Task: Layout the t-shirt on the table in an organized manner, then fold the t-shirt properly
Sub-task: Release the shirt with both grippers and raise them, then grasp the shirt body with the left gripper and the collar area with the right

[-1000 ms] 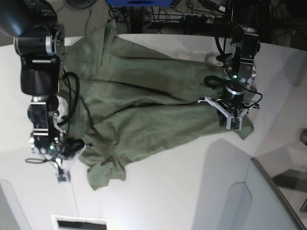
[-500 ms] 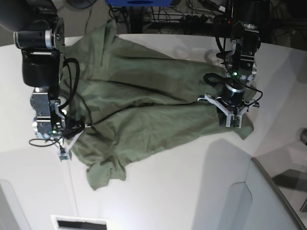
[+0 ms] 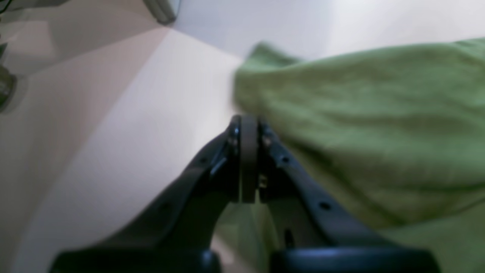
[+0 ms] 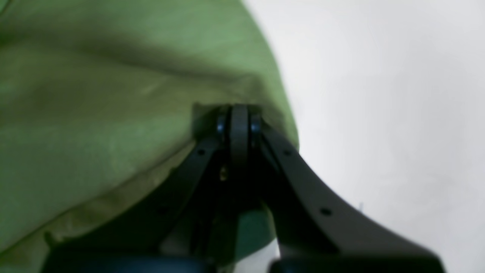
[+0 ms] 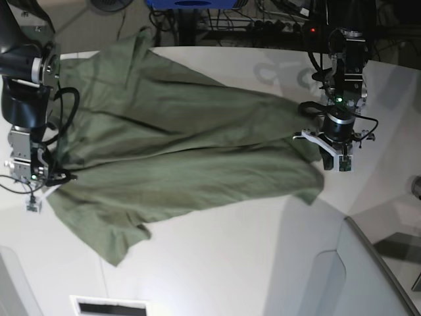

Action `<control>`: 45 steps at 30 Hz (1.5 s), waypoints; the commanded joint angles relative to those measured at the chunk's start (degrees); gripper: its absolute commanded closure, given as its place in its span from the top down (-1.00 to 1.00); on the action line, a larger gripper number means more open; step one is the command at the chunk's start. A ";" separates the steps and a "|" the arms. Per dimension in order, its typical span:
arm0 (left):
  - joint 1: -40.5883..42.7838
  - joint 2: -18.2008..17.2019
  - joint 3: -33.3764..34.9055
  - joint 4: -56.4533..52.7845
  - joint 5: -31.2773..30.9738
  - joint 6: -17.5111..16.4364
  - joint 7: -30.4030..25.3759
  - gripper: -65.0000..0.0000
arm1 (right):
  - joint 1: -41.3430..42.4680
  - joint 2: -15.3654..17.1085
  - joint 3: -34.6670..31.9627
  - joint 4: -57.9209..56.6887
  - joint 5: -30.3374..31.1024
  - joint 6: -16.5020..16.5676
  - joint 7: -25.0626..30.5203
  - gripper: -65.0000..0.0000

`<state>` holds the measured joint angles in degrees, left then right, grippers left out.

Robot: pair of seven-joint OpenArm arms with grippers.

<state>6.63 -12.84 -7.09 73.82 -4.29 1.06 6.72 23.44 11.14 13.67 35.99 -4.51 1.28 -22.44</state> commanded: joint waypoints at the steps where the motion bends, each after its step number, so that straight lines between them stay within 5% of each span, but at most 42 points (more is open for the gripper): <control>1: -0.61 -0.65 -0.25 0.95 0.29 0.13 -1.40 -1.00 | 1.13 -0.02 0.00 0.98 0.25 0.35 1.82 -1.00; 10: -0.61 -0.39 0.19 1.04 0.38 0.13 -1.40 -1.00 | -8.89 -3.44 -0.53 28.50 0.16 6.41 3.67 -1.00; 15: -0.61 -0.39 0.37 0.95 0.38 0.13 -1.40 -1.00 | -14.78 -8.02 -1.85 45.55 0.34 6.77 -15.32 -1.00; 18: -0.79 -0.13 0.37 1.39 0.38 0.13 -1.40 -1.00 | -19.62 -9.51 -8.88 52.23 0.34 10.37 -22.36 -1.00; 21: -1.05 1.72 0.37 3.58 0.03 0.04 -0.70 -1.00 | -24.80 -9.51 -16.62 56.54 0.34 11.42 -21.48 -1.00; 27: -3.51 2.69 -0.25 8.68 -6.39 0.04 11.96 -1.00 | -28.23 -9.51 -21.01 57.24 0.34 9.05 -17.43 -1.00; 34: -8.61 0.67 0.63 4.82 -6.56 -0.14 12.66 -1.00 | -29.99 -9.07 -30.07 57.68 0.43 9.23 -17.61 -1.00; 40: -12.74 -0.48 8.89 -0.02 -6.56 -4.62 12.66 -1.00 | -29.82 -9.60 -42.02 57.16 0.43 8.79 -17.61 -1.00; 45: -20.22 -0.21 17.86 -11.54 -6.56 -4.71 12.49 -1.00 | -29.82 -11.62 -44.13 55.05 0.43 8.79 -17.61 -1.00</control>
<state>-12.51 -12.93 11.00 61.25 -10.81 -3.38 20.25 -6.76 -0.36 -30.39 90.39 -4.21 10.33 -40.53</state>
